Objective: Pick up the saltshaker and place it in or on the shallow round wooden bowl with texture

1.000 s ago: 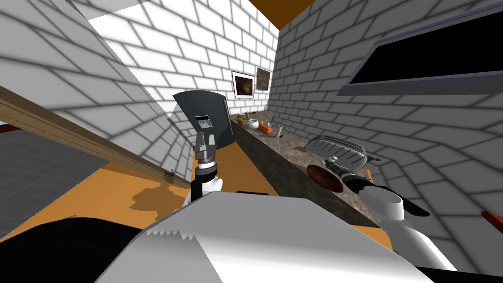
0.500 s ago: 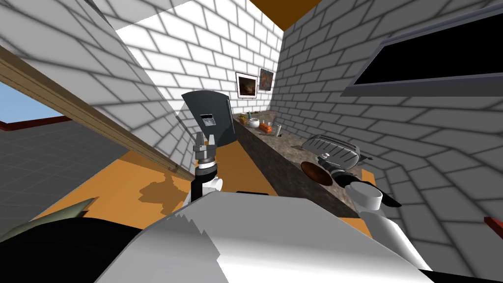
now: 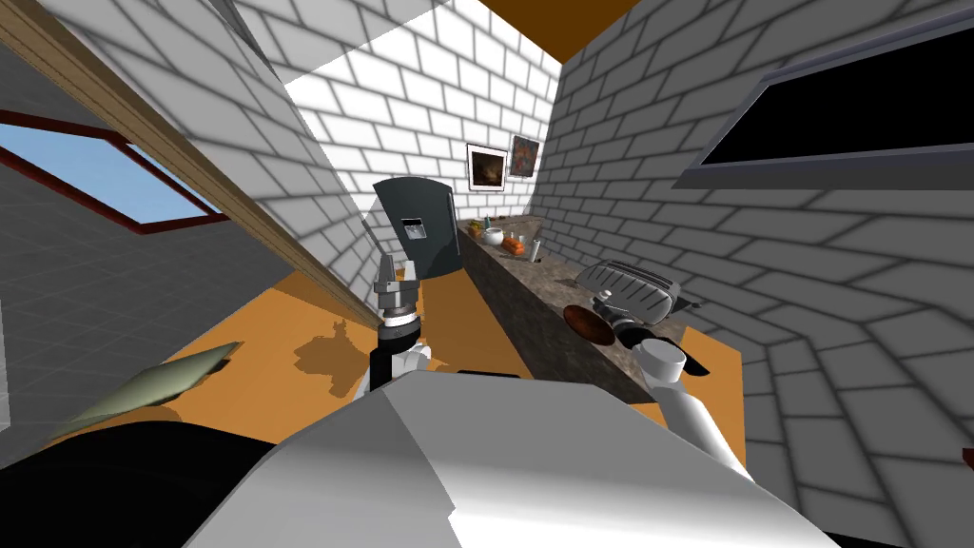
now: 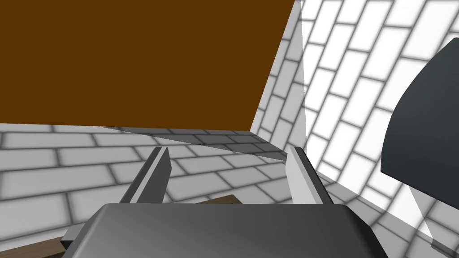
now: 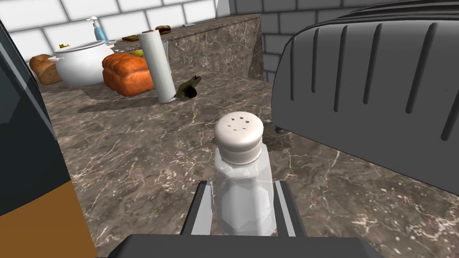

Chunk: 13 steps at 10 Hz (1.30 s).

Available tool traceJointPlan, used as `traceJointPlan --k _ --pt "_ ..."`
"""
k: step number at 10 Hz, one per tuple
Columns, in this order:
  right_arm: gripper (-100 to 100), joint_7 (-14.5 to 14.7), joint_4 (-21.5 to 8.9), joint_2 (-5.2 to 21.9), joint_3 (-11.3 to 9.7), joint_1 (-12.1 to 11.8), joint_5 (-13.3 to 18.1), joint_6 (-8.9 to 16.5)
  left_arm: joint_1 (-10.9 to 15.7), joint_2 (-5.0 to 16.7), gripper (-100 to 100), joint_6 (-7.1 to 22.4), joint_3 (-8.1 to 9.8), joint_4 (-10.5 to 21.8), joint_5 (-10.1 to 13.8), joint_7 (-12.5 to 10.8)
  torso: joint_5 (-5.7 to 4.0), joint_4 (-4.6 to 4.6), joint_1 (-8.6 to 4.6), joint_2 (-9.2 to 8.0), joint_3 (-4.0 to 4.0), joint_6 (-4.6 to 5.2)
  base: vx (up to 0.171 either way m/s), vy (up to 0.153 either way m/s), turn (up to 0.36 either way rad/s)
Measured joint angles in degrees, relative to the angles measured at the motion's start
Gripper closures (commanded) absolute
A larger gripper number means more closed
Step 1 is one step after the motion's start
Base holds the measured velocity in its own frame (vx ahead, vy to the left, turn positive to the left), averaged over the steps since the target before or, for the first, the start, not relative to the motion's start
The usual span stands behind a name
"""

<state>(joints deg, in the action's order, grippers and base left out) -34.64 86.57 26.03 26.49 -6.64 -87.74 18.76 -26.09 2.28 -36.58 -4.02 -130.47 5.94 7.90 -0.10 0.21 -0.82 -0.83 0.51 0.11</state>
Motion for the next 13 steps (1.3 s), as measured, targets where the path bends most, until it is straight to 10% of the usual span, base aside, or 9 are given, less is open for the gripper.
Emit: traceJointPlan --k 13 --pt "100 9.84 -3.81 -7.69 -5.97 7.98 1.09 1.05 -0.01 -0.01 0 0.00 -0.01 0.00 0.00 0.00 0.08 -0.03 0.41 0.27 -0.14 -0.03 -0.090 -0.117 0.104"
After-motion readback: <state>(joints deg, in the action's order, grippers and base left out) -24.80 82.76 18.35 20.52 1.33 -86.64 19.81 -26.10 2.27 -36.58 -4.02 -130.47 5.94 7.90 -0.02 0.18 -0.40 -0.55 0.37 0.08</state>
